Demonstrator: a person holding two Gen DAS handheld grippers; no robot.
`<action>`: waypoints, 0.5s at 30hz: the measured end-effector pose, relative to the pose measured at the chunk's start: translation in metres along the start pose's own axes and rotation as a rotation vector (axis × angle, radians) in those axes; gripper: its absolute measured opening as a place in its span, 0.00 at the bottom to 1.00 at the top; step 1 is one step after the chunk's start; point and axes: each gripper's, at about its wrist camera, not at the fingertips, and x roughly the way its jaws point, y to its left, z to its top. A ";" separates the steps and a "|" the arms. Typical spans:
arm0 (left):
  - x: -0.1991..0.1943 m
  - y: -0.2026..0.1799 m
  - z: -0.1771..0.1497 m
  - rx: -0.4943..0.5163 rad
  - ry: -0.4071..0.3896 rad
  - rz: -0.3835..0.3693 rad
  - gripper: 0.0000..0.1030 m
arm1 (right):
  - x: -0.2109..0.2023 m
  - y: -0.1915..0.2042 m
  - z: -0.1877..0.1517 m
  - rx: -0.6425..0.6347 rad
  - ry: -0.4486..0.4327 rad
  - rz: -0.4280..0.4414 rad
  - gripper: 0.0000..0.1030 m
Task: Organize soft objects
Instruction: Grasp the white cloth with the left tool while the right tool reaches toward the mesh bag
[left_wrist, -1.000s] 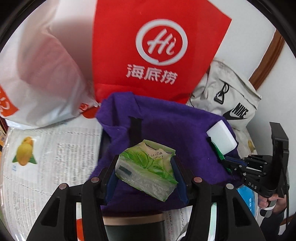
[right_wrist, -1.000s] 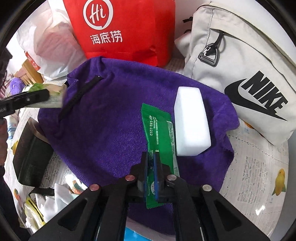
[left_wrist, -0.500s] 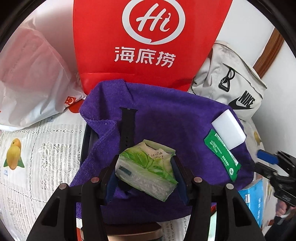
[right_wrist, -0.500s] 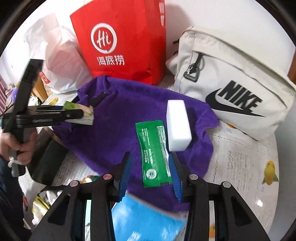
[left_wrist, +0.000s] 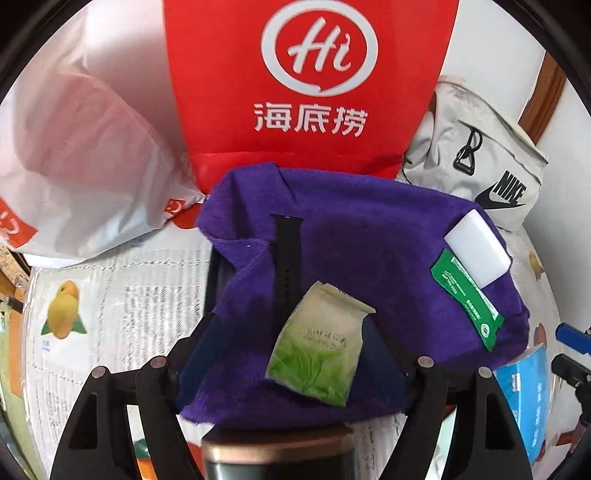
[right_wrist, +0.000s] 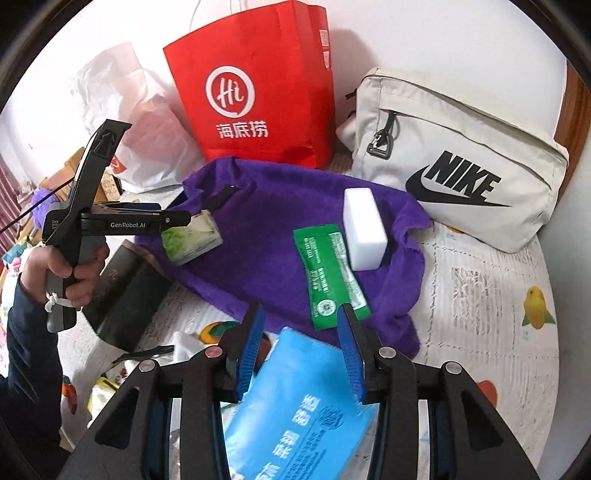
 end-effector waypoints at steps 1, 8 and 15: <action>-0.004 0.002 -0.001 -0.003 -0.004 0.000 0.75 | -0.002 0.002 -0.002 -0.001 -0.001 0.004 0.40; -0.042 0.008 -0.025 -0.025 -0.030 -0.020 0.75 | -0.017 0.028 -0.022 -0.014 -0.007 0.048 0.40; -0.087 0.002 -0.067 -0.013 -0.058 -0.046 0.75 | -0.038 0.055 -0.051 -0.017 -0.007 0.074 0.44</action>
